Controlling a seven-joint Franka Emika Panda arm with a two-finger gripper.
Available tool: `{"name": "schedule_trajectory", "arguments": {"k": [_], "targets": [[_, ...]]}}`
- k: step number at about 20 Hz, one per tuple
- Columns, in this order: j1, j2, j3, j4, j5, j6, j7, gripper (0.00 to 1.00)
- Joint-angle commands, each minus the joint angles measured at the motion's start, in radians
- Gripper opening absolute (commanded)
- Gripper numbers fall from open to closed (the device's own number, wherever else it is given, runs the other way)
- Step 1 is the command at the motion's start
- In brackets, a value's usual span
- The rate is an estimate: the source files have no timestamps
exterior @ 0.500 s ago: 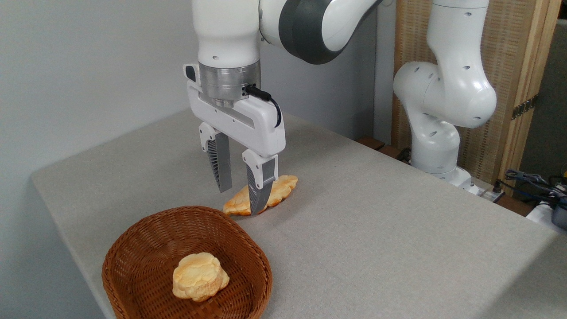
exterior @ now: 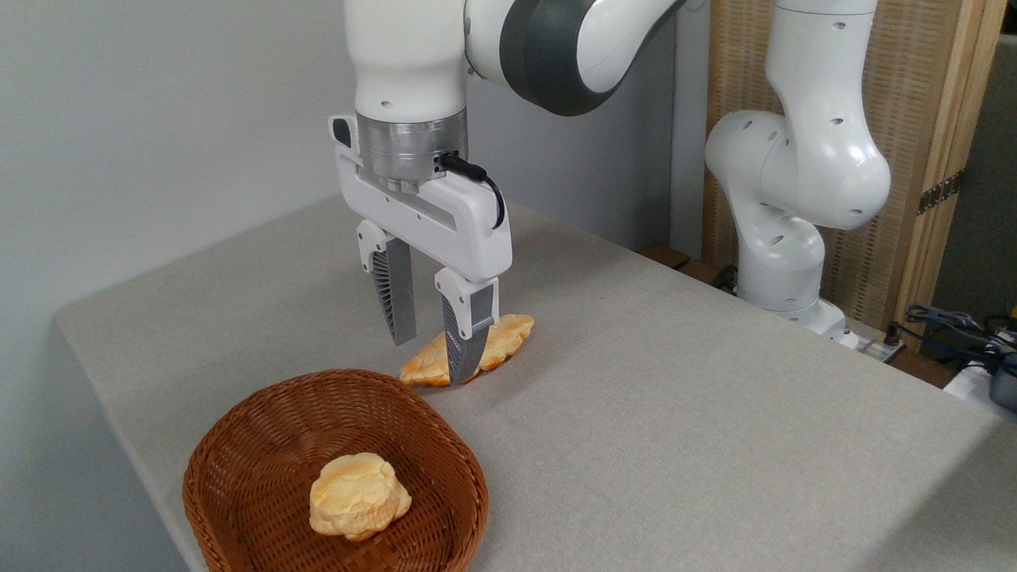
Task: Put bread into the basket
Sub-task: 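Lower the open gripper down over the croissant-shaped bread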
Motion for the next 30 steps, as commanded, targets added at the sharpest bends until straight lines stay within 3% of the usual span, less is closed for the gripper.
{"name": "schedule_trajectory", "arguments": {"k": [1,18,24,30], "targets": [[-0.005,-0.005,0.009,0.002,-0.017,-0.015,-0.005,1.0],[-0.022,-0.01,-0.003,-0.03,-0.016,-0.023,-0.005,1.0],[-0.128,-0.066,-0.003,-0.156,-0.016,-0.021,-0.009,1.0],[-0.187,-0.045,-0.003,-0.191,-0.017,0.006,-0.011,1.0]]}}
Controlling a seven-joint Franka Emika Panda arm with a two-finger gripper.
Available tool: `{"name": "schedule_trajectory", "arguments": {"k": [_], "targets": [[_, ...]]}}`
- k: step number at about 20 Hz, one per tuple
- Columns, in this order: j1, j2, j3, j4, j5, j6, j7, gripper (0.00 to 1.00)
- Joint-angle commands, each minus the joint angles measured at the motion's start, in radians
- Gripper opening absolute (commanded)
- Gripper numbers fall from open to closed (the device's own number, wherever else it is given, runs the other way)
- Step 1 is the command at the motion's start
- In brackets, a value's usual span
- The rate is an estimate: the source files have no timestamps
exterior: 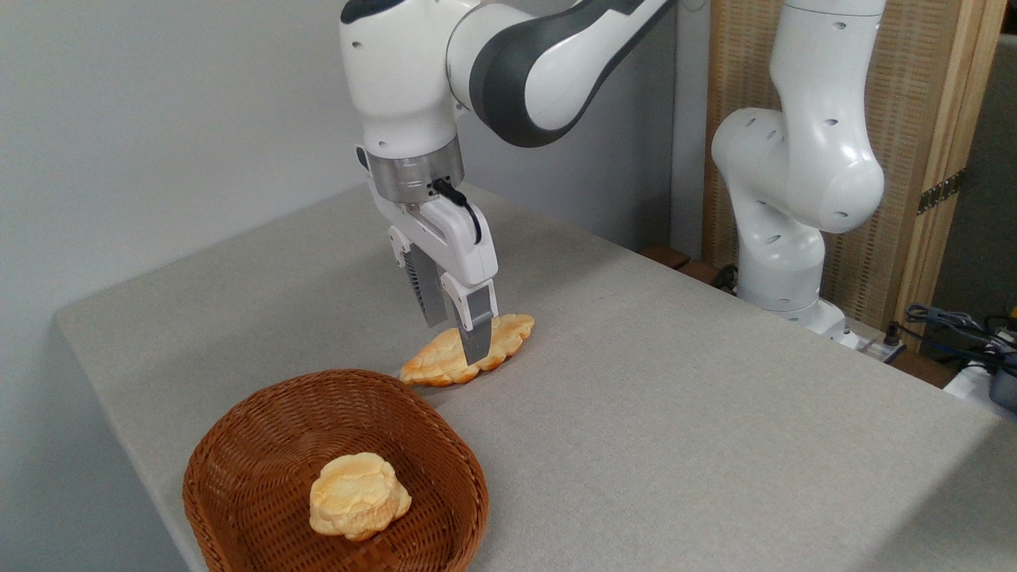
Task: Put bread into the basket
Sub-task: 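Close the gripper fingers around the middle of the croissant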
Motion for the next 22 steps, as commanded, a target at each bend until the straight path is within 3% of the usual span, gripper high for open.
{"name": "schedule_trajectory", "arguments": {"k": [1,3,15,16,18,19,20,22], "targets": [[-0.039,0.012,0.01,-0.02,-0.016,0.029,-0.01,1.0],[-0.062,0.043,0.01,-0.02,-0.016,0.041,-0.01,1.0],[-0.074,0.098,-0.007,-0.019,-0.009,0.052,-0.008,1.0],[-0.08,0.098,-0.009,-0.019,-0.007,0.052,-0.008,0.96],[-0.082,0.098,-0.01,-0.017,-0.006,0.052,-0.005,0.68],[-0.082,0.098,-0.01,-0.017,-0.006,0.05,-0.003,0.48],[-0.082,0.098,-0.01,-0.016,-0.006,0.05,0.001,0.39],[-0.082,0.098,-0.01,-0.014,-0.006,0.05,0.001,0.39]]}}
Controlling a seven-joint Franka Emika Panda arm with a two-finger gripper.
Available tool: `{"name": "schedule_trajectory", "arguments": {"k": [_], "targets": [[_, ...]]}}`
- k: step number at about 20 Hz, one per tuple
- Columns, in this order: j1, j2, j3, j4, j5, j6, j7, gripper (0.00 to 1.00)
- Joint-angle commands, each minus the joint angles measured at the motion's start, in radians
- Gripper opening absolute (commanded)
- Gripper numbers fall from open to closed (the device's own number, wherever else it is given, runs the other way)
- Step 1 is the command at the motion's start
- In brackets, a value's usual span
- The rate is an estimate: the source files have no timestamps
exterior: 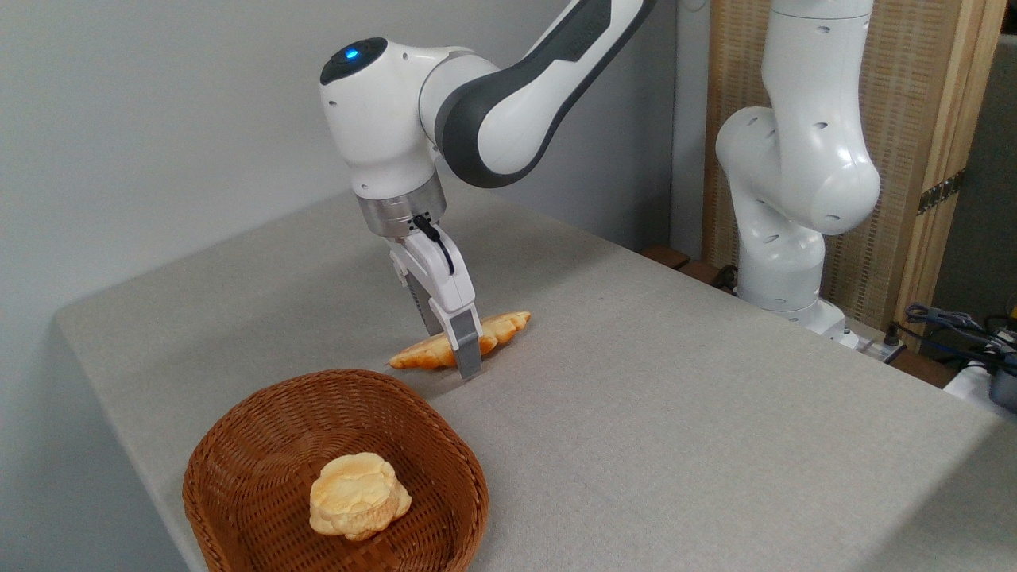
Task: Put bread into the basket
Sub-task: 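Close the gripper fingers around the middle of the croissant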
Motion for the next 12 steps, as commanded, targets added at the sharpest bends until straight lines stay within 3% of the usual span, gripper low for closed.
{"name": "schedule_trajectory", "arguments": {"k": [1,12], "targets": [[-0.005,0.003,0.003,0.004,-0.006,0.006,0.001,0.39],[-0.004,-0.008,0.005,0.008,-0.006,-0.006,0.001,0.4]]}}
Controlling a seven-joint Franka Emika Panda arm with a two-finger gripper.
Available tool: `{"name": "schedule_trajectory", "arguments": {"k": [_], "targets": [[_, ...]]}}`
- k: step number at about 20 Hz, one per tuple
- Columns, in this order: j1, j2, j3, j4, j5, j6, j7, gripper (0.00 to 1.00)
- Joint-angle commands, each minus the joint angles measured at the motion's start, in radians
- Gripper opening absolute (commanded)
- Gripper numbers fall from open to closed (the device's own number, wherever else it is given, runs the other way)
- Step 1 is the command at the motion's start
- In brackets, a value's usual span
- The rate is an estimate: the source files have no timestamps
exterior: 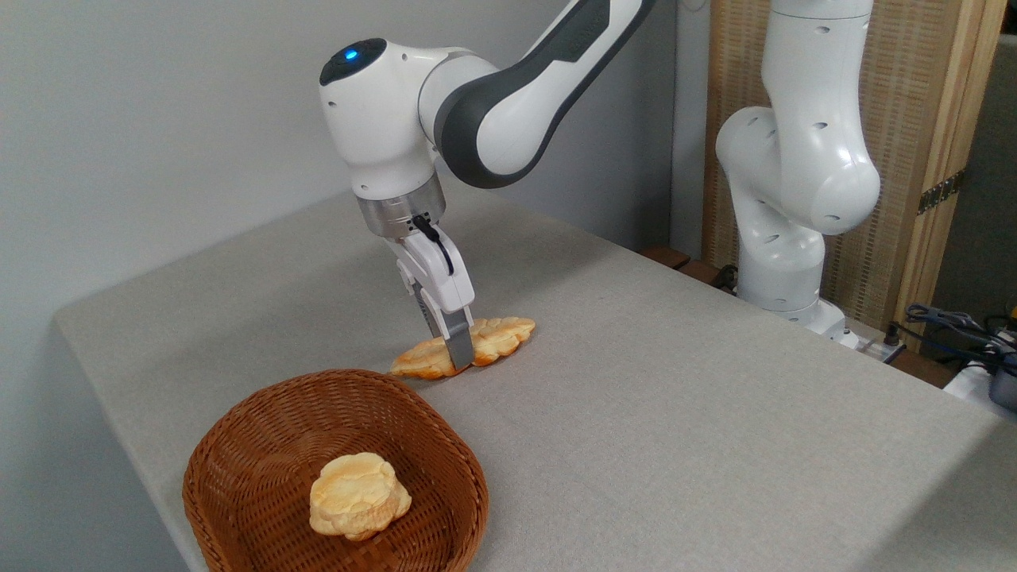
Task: Put bread into the basket
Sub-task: 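Close the gripper fingers around the middle of the croissant, then lift the croissant and carry it over the wicker basket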
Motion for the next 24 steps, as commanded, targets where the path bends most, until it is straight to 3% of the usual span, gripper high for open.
{"name": "schedule_trajectory", "arguments": {"k": [1,7,10,15,19,22,23,24], "targets": [[-0.002,-0.013,0.005,0.009,-0.006,-0.006,0.001,0.4],[0.001,-0.072,0.012,0.101,-0.016,-0.118,-0.007,0.41],[0.007,-0.08,0.02,0.145,-0.016,-0.115,-0.007,0.44],[0.007,-0.051,0.124,0.186,-0.016,0.079,0.001,0.44],[0.007,-0.001,0.167,0.193,-0.018,0.236,-0.005,0.46],[0.007,0.055,0.17,0.207,-0.05,0.34,-0.013,0.6],[0.009,0.072,0.17,0.21,-0.068,0.375,-0.014,0.88],[0.009,0.087,0.173,0.213,-0.076,0.397,-0.022,1.0]]}}
